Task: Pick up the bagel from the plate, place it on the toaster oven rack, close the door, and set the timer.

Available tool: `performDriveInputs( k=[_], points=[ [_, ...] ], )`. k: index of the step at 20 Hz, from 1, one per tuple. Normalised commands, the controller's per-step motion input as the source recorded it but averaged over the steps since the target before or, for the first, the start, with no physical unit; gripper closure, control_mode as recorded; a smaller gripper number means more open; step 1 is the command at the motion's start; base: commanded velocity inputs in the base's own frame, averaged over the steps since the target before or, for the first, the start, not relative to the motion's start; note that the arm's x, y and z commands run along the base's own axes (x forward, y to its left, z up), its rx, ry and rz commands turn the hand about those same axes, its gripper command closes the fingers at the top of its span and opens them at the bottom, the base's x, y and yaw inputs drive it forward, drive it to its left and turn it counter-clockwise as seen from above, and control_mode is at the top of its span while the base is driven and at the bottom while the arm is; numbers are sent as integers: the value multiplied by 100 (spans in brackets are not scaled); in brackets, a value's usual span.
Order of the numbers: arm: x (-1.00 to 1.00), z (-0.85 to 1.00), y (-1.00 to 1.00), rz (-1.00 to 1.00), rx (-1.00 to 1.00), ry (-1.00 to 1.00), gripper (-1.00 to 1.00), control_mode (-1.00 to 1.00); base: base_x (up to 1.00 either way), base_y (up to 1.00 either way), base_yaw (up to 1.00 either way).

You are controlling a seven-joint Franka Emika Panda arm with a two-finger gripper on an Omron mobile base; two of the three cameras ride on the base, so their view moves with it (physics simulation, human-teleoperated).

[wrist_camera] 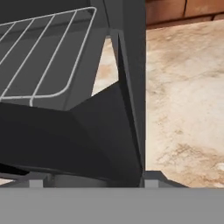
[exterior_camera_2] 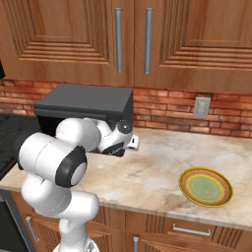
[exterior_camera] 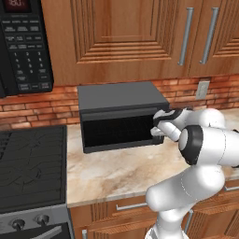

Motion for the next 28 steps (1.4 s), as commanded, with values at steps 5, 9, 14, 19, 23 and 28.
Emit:
performDriveInputs(
  k=[5, 9, 14, 19, 23, 28],
  points=[
    [41, -2, -52, 12, 14, 2, 100, -100, 0, 0, 0],
    [40, 0, -59, 15, 18, 2, 100, -100, 0, 0, 0],
    [45, 0, -74, 16, 25, 11, 100, -100, 0, 0, 0],
    [39, -1, -81, 16, 23, 15, 100, -100, 0, 0, 0],
    [28, -11, -81, 16, 15, 14, 100, -100, 0, 0, 0],
    [15, -14, -69, 17, 12, 8, 100, -100, 0, 0, 0]
  ],
)
